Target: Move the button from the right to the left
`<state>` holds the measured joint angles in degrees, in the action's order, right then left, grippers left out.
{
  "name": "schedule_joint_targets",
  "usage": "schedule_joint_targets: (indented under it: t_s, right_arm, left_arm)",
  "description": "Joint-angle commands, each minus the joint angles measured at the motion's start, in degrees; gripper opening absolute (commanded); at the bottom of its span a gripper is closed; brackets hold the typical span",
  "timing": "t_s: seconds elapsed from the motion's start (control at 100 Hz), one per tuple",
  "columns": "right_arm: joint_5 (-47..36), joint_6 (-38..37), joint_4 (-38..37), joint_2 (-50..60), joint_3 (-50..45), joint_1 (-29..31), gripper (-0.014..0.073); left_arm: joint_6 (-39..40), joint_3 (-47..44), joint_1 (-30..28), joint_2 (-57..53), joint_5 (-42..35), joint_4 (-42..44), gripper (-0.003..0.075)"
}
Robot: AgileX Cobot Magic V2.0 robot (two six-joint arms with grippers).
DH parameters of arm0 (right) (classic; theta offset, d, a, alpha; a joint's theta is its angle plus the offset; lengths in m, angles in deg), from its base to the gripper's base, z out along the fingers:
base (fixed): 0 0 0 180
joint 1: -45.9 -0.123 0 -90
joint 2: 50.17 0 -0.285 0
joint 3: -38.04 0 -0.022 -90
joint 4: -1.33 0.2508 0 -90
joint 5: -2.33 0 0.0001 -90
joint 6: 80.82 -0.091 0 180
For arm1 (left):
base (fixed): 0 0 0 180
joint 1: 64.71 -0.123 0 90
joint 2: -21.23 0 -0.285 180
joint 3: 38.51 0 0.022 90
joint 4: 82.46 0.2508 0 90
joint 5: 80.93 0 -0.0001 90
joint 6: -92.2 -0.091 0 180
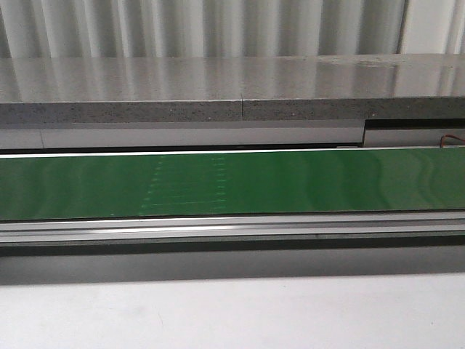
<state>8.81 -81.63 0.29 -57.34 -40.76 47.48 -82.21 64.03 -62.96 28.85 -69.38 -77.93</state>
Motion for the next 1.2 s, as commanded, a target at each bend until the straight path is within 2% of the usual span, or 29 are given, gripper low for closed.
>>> schedule_joint_targets:
  t_s: [0.0, 0.49, 0.78, 0.93, 1.19]
  right_arm:
    - [-4.14, 0.46, -0.06, 1.09, 1.21, -0.04, -0.0066]
    - [-3.21, 0.46, -0.90, 1.09, 2.18, -0.04, -0.0066]
    - [13.56, 0.46, -1.74, -2.04, 14.43, -0.04, -0.0066]
    - [21.79, 0.46, -1.74, -8.18, 21.52, -0.04, -0.0066]
    - [30.59, 0.46, -1.74, -22.21, 33.29, -0.04, -0.0066]
  left_arm:
    - [0.23, -2.23, 0.46, -1.92, -4.30, -0.04, -0.0020]
    - [0.23, -2.23, 0.46, -1.92, -4.30, -0.04, -0.0020]
    - [0.23, -2.23, 0.46, -1.92, -4.30, -0.04, -0.0020]
    - [0.23, -2.23, 0.46, -1.92, -4.30, -0.04, -0.0020]
    - [0.23, -2.23, 0.46, -1.92, -4.30, -0.04, -0.0020]
